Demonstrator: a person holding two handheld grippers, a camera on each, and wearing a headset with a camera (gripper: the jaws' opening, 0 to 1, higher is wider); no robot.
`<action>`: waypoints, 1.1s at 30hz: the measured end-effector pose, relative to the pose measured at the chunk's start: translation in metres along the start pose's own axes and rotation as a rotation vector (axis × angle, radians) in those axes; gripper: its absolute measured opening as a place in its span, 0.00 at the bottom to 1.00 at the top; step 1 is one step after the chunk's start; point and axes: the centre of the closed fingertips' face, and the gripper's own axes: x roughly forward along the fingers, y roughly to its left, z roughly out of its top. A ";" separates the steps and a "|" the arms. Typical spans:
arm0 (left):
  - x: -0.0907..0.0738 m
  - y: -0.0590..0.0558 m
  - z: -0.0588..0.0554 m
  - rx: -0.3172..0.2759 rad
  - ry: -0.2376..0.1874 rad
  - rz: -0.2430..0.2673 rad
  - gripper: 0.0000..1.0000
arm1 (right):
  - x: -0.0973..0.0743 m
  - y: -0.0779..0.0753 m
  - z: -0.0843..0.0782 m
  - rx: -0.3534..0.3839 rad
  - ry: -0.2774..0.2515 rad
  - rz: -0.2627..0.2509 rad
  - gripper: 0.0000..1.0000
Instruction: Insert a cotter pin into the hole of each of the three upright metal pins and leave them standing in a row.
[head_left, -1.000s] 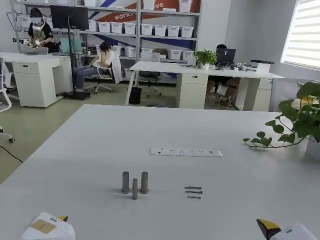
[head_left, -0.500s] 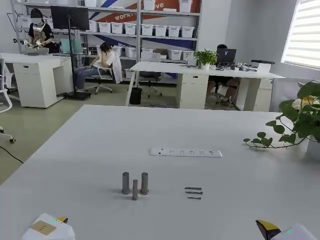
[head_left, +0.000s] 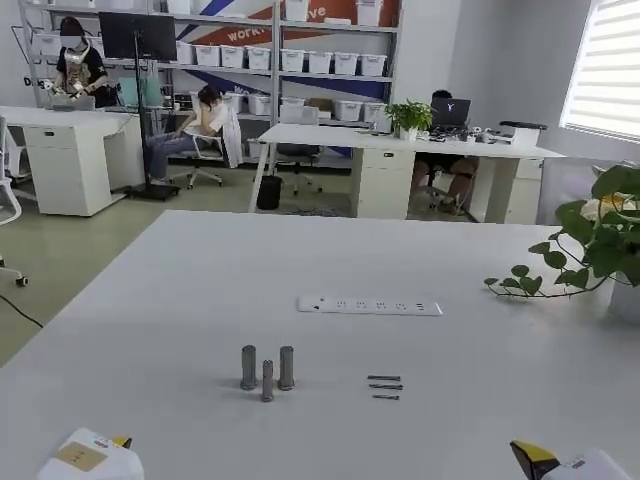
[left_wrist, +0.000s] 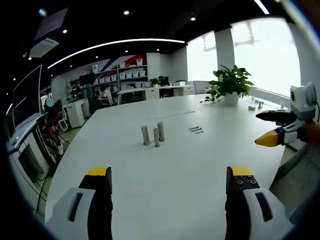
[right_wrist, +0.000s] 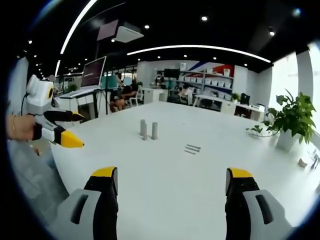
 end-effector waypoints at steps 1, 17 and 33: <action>0.000 0.000 0.000 0.003 0.004 0.000 0.94 | 0.000 0.000 0.001 0.001 -0.003 0.001 0.87; 0.000 0.000 0.001 0.000 0.002 -0.002 0.93 | 0.002 0.010 0.000 -0.022 0.007 0.042 0.87; 0.000 -0.003 -0.002 -0.002 0.020 -0.016 0.91 | 0.001 0.005 0.003 -0.003 -0.002 0.028 0.87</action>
